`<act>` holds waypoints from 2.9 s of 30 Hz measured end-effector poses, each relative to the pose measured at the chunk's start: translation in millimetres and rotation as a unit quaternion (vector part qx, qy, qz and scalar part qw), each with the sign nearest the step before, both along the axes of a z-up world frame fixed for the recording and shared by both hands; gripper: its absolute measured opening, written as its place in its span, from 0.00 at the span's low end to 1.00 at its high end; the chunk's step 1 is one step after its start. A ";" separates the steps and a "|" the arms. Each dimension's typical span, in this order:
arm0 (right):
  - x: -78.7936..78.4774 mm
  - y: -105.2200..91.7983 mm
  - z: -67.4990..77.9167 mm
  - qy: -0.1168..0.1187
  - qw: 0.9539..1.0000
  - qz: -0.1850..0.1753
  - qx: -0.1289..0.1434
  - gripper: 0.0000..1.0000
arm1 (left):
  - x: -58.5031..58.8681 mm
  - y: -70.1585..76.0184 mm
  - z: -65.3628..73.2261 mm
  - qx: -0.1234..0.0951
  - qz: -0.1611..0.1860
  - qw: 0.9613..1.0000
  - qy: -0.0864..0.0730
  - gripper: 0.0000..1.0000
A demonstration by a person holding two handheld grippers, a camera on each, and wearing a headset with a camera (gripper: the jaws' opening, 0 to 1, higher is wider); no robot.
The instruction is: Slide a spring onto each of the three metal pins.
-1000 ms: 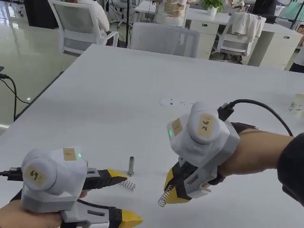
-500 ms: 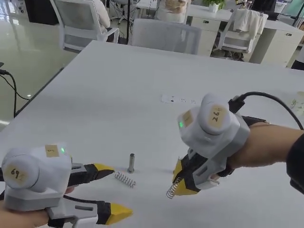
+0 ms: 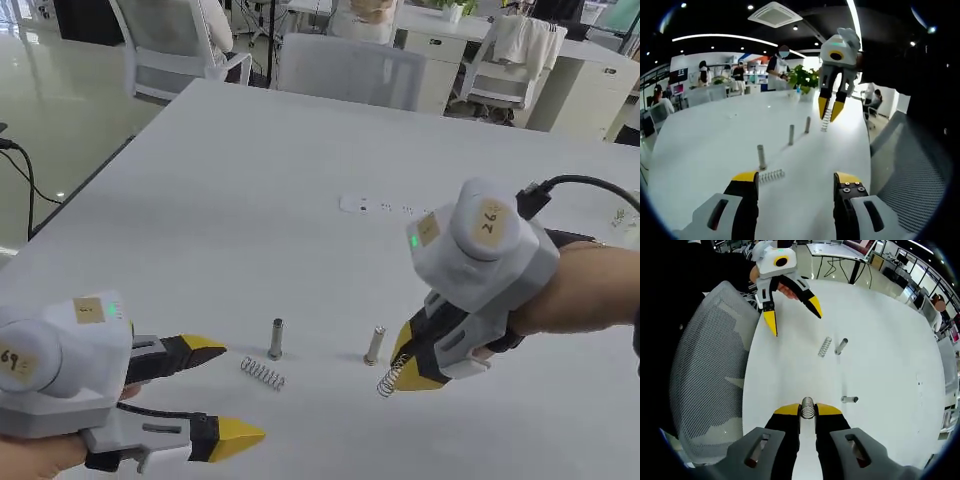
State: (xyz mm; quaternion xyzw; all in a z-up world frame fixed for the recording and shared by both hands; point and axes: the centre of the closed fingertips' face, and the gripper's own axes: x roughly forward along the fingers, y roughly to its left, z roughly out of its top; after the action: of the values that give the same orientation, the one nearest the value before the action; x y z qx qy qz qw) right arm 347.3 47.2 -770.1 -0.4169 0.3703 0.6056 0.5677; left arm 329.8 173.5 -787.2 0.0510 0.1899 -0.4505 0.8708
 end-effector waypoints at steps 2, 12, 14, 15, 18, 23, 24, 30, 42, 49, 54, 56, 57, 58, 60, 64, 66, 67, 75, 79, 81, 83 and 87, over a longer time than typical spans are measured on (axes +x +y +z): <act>4.5 -3.4 2.2 -0.004 1.000 -0.005 -0.001 0.08 | 0.1 1.1 -0.2 0.001 0.002 1.000 0.000 0.55; 23.4 -14.9 8.0 -0.018 1.000 -0.020 -0.010 0.08 | -0.9 1.9 1.0 0.002 0.004 1.000 -0.001 0.55; 26.9 -15.1 8.2 -0.018 1.000 -0.022 -0.010 0.08 | -0.9 2.1 1.3 0.002 0.004 1.000 -0.002 0.55; 27.7 -15.0 8.2 -0.019 1.000 -0.022 -0.010 0.08 | -1.0 2.2 1.4 0.002 0.004 1.000 -0.002 0.55; 33.7 -13.7 7.4 -0.021 0.999 -0.024 -0.012 0.08 | -1.3 2.5 1.9 0.002 0.004 1.000 -0.002 0.54; 45.5 -10.8 5.6 -0.029 0.999 -0.023 -0.020 0.08 | -1.5 2.8 1.7 0.002 0.005 1.000 -0.002 0.54; 46.3 -9.0 5.8 -0.029 0.999 -0.023 -0.021 0.08 | -1.6 2.7 1.6 0.001 0.005 1.000 -0.002 0.54; 60.0 -2.4 4.1 -0.038 0.999 -0.022 -0.024 0.08 | -1.8 2.5 1.8 0.000 0.005 1.000 -0.003 0.54; 72.0 3.0 -8.0 -0.048 0.998 -0.017 -0.042 0.08 | -1.3 2.7 -0.1 0.003 0.004 1.000 0.000 0.53; 80.2 3.1 -11.5 -0.046 0.998 -0.018 -0.048 0.08 | -1.0 3.8 -1.3 0.005 0.005 1.000 0.001 0.52; 79.8 4.8 -12.6 -0.043 0.998 -0.016 -0.048 0.08 | -0.7 5.8 -2.0 0.005 0.007 1.000 0.003 0.52; 81.2 5.4 -13.7 -0.040 0.998 -0.016 -0.048 0.08 | -0.7 6.4 -2.5 0.006 0.008 1.000 0.004 0.52; 81.4 5.3 -14.5 -0.040 0.998 -0.015 -0.050 0.08 | -0.7 6.7 -2.9 0.006 0.008 1.000 0.005 0.52; 80.9 5.1 -15.2 -0.041 0.998 -0.014 -0.052 0.08 | -0.8 6.8 -3.2 0.006 0.008 1.000 0.005 0.52; 81.6 4.9 -17.3 -0.039 0.998 -0.014 -0.052 0.08 | -1.0 7.0 -3.7 0.006 0.008 1.000 0.006 0.52; 82.5 7.0 -20.8 -0.037 0.998 -0.012 -0.054 0.08 | -1.3 6.8 -4.1 0.005 0.009 1.000 0.006 0.52; 81.6 7.8 -24.0 -0.036 0.998 -0.011 -0.058 0.08 | -1.6 6.9 -4.9 0.006 0.008 1.000 0.007 0.52; 81.4 8.0 -25.4 -0.035 0.998 -0.011 -0.060 0.08 | -1.6 7.0 -5.1 0.006 0.008 1.000 0.007 0.52; 82.8 7.9 -39.0 -0.031 0.997 -0.012 -0.072 0.08 | -0.9 8.1 -4.8 0.004 0.010 1.000 0.006 0.51; 81.2 8.6 -45.6 -0.027 0.997 -0.013 -0.076 0.08 | -0.5 8.4 -5.3 0.005 0.011 1.000 0.006 0.51; 80.2 9.1 -49.1 -0.024 0.997 -0.014 -0.078 0.08 | -0.5 8.1 -5.6 0.005 0.010 1.000 0.006 0.51; 80.3 9.6 -51.2 -0.023 0.997 -0.014 -0.078 0.08 | -0.5 7.9 -5.7 0.005 0.010 1.000 0.006 0.51; 78.5 11.0 -56.4 -0.019 0.996 -0.014 -0.082 0.08 | -0.1 7.9 -5.4 0.005 0.010 1.000 0.006 0.51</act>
State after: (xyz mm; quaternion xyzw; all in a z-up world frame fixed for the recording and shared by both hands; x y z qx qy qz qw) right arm 425.8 58.2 -826.5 -0.4678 0.4135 0.5574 0.5472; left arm 329.7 181.4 -792.7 0.0503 0.1977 -0.4411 0.8740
